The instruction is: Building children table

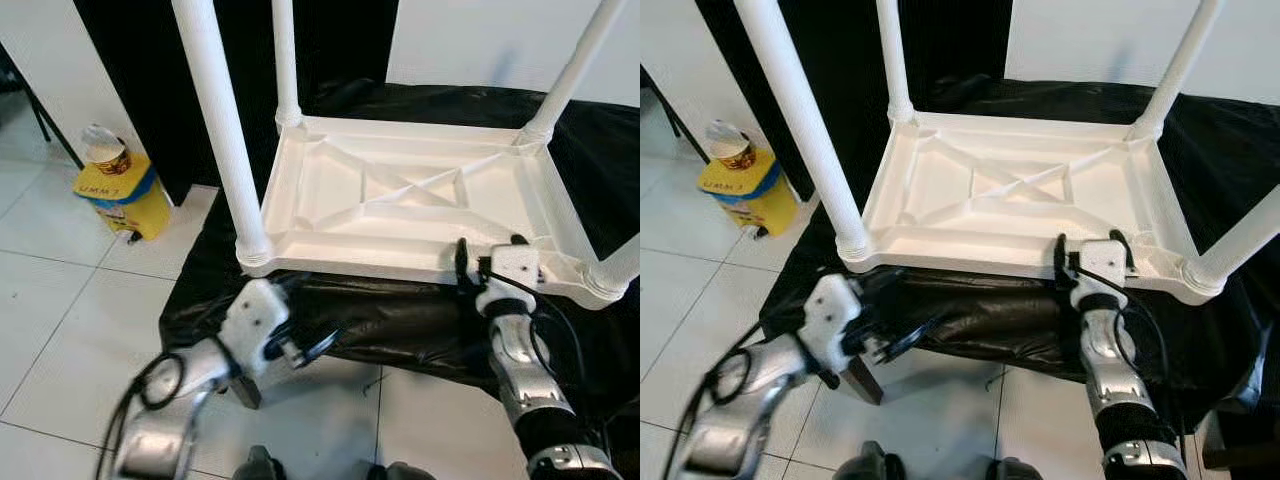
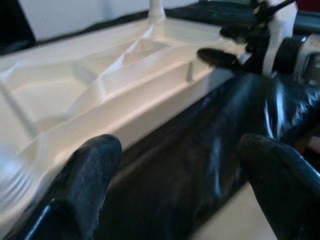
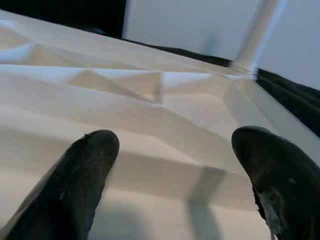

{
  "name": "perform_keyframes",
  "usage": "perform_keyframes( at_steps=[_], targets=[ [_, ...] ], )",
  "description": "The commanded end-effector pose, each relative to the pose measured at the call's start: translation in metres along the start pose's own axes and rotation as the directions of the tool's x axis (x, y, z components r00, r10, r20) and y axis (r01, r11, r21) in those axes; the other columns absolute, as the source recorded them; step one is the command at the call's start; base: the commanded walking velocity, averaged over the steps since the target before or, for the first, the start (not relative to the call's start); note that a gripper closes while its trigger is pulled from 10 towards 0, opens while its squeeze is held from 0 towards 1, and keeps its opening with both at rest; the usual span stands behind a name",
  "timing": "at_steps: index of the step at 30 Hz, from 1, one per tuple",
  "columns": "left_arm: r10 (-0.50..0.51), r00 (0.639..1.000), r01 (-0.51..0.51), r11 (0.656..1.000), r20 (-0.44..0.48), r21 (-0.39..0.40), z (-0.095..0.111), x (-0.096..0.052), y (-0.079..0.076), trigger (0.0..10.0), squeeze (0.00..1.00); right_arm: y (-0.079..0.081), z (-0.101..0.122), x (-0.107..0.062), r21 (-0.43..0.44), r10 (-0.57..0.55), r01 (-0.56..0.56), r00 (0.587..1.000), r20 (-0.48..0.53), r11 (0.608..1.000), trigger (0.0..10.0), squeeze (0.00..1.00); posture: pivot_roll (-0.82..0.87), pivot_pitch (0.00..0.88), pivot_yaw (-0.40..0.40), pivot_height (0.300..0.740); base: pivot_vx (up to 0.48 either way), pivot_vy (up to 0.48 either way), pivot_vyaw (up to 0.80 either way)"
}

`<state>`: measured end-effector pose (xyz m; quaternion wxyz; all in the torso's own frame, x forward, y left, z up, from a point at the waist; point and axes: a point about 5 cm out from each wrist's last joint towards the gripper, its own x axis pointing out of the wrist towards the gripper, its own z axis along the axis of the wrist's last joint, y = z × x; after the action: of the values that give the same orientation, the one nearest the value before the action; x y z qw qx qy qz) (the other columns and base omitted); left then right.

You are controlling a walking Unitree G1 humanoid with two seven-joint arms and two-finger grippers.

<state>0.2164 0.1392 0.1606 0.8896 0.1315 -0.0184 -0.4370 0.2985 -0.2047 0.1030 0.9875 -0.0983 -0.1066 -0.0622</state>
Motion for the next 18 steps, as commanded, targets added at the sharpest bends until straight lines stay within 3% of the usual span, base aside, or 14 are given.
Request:
perform_keyframes(
  at_steps=[1,4,6,9,12,13,15,16,18],
  targets=[
    [-0.03,0.998,0.027,0.998,-0.057,-0.056,-0.004,-0.031,0.014,10.0,0.0,-0.002,-0.006,-0.013,0.017,0.082,-0.082,0.996,-0.019,0.996,10.0,0.0,0.11,0.073,-0.057,0.74,0.0,0.0,0.0],
    [-0.002,0.997,-0.003,0.998,-0.076,-0.056,-0.005,-0.041,0.024,10.0,0.0,-0.003,-0.006,-0.016,0.019,0.099,-0.099,0.995,-0.014,0.995,10.0,0.0,0.11,0.071,-0.057,0.74,0.0,0.0,0.0],
    [0.056,0.989,-0.06,0.998,-0.134,-0.025,-0.007,-0.064,0.05,10.0,0.0,-0.006,-0.006,-0.023,0.014,0.134,-0.133,0.991,-0.013,0.991,10.0,0.0,0.1,0.068,-0.056,0.74,0.0,0.0,0.0],
    [0.084,0.982,-0.086,0.996,-0.166,0.001,-0.007,-0.075,0.063,10.0,0.0,-0.007,-0.006,-0.027,0.011,0.151,-0.15,0.988,-0.018,0.989,10.0,0.0,0.1,0.068,-0.056,0.74,0.0,0.0,0.0],
    [0.191,0.954,-0.182,0.981,-0.233,0.06,-0.004,-0.1,0.113,10.0,0.0,-0.004,-0.01,-0.044,0.019,0.2,-0.199,0.979,-0.046,0.98,10.0,0.0,0.1,0.059,-0.059,0.74,0.0,0.0,0.0],
    [0.191,0.954,-0.182,0.981,-0.233,0.06,-0.004,-0.1,0.113,10.0,0.0,-0.004,-0.01,-0.044,0.019,0.2,-0.199,0.979,-0.046,0.98,10.0,0.0,0.1,0.059,-0.059,0.74,0.0,0.0,0.0],
    [0.26,0.923,-0.245,0.965,-0.284,0.089,-0.007,-0.113,0.141,10.0,0.0,0.001,-0.01,-0.054,0.033,0.243,-0.242,0.969,-0.049,0.97,10.0,0.0,0.09,0.05,-0.056,0.74,0.0,0.0,0.0],
    [0.26,0.923,-0.245,0.965,-0.284,0.089,-0.007,-0.113,0.141,10.0,0.0,0.001,-0.01,-0.054,0.033,0.243,-0.242,0.969,-0.049,0.97,10.0,0.0,0.09,0.05,-0.056,0.74,0.0,0.0,0.0],
    [0.313,0.897,-0.296,0.95,-0.31,0.101,-0.01,-0.12,0.162,10.0,0.0,0.005,-0.008,-0.063,0.051,0.277,-0.275,0.96,-0.048,0.96,10.0,0.0,0.07,0.033,-0.045,0.74,0.0,0.0,0.0]
  ],
)
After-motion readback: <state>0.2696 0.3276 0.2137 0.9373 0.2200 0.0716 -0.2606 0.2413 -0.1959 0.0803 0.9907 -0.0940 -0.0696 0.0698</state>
